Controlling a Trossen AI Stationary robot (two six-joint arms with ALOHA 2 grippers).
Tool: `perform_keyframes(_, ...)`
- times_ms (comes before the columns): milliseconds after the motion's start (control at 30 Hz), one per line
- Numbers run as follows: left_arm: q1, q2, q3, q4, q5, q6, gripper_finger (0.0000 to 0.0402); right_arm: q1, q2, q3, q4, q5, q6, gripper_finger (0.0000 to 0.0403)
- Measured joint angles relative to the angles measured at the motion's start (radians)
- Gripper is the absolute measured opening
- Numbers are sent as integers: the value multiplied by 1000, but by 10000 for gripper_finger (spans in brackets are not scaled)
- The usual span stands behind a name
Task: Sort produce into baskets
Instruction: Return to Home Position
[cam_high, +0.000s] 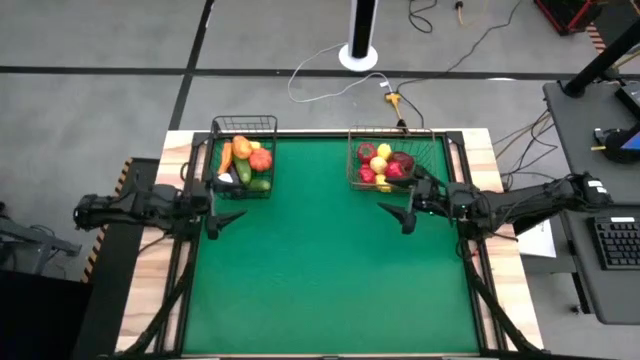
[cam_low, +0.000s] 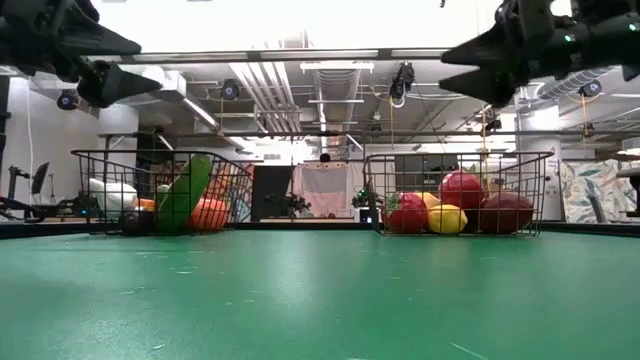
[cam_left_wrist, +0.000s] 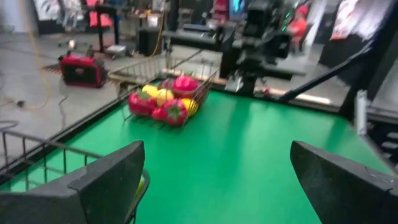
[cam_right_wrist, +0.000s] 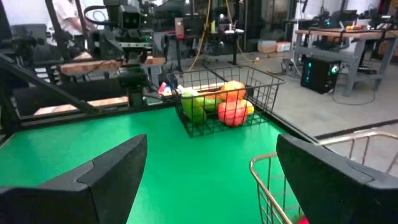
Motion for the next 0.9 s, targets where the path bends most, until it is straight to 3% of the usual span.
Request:
perform_keyframes(167, 0, -82, -18, 6, 6, 1, 385, 4, -83, -96, 68, -1, 14, 350)
perform_keyframes(500, -1, -81, -118, 112, 8, -44, 385, 4, -226, -269, 230, -3, -31, 350)
perform_keyframes(667, -1, -80, -218, 245, 18, -76, 385, 3, -302, -274, 208, -3, -57, 350)
perform_keyframes(800, -1, -65, -280, 391, 99, -37, 384, 3, -329, -274, 194, -22, -83, 350)
perform_keyframes(900, -1, -56, -276, 382, 122, -5, 385, 1, -329, -274, 198, -22, -103, 350)
